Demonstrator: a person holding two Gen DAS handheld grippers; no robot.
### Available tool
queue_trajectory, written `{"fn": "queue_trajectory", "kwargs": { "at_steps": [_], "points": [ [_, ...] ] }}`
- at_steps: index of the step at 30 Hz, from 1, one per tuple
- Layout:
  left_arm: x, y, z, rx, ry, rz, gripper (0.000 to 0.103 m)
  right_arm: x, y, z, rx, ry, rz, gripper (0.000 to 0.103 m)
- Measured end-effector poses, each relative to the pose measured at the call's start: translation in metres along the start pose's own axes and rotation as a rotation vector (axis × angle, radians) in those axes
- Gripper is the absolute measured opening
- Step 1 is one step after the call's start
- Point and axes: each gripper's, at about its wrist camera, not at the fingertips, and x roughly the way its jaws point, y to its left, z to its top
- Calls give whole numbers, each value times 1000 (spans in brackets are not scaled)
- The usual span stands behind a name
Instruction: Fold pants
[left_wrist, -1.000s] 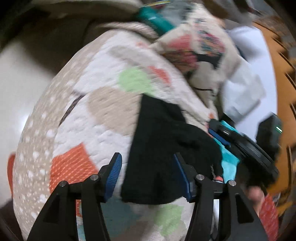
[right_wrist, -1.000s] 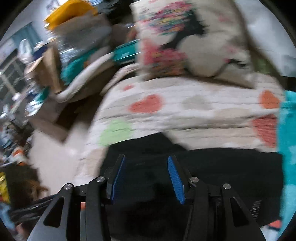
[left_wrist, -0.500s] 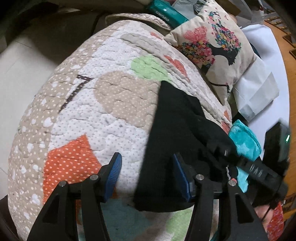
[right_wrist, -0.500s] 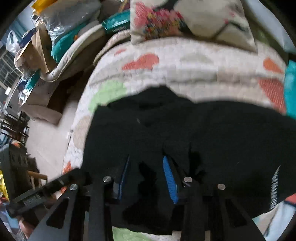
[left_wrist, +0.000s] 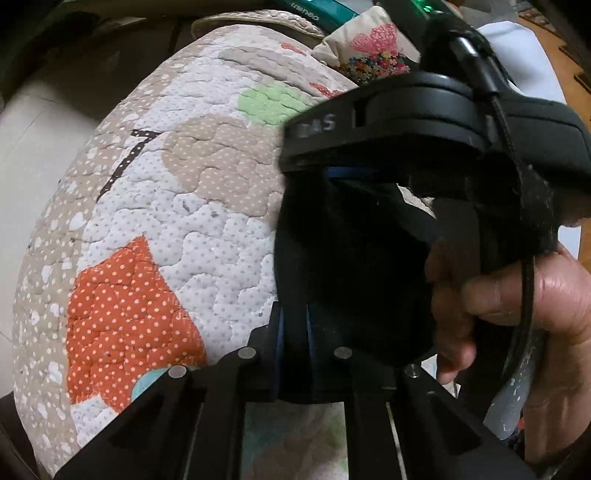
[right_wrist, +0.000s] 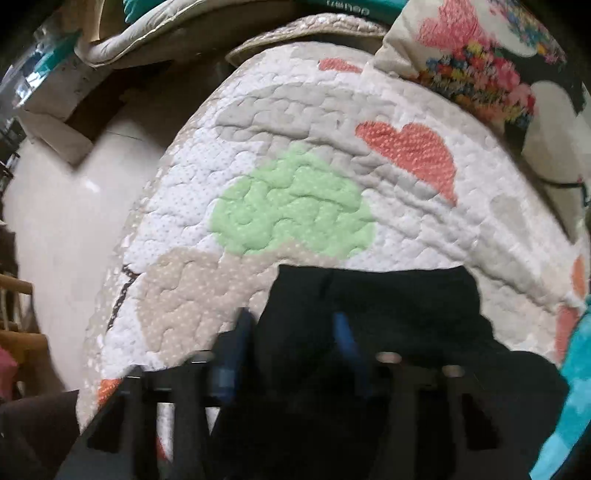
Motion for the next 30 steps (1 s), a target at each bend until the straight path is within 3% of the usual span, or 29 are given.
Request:
{"fn": "queue_trajectory", "kwargs": {
  "at_steps": [1, 2, 7, 15, 18, 20, 23, 27, 30],
  "points": [
    [-3, 1, 0, -5, -2, -2, 9, -3, -1, 0, 6, -6, 11, 22],
    [-7, 3, 0, -9, -3, -5, 9, -8, -3, -1, 15, -16, 27, 18],
    [-26, 18, 1, -47, -8, -18, 8, -25, 1, -4, 24, -66, 59, 14],
    [-52, 64, 6, -183, -67, 73, 11, -33, 53, 10, -21, -98, 125, 15],
    [-56, 87, 2, -288, -61, 55, 13, -19, 64, 19, -5, -76, 150, 27],
    [-63, 95, 1, -323, -69, 34, 13, -23, 56, 21, 41, -90, 211, 39],
    [-78, 101, 3, -343, -125, 41, 15, -52, 26, 14, 107, -178, 263, 47],
    [-89, 100, 5, -353, -185, 52, 29, -83, -35, -12, 209, -261, 202, 49],
    [-86, 94, 9, -356, -192, 52, 31, -94, -66, -42, 238, -274, 125, 49]
  ]
}}
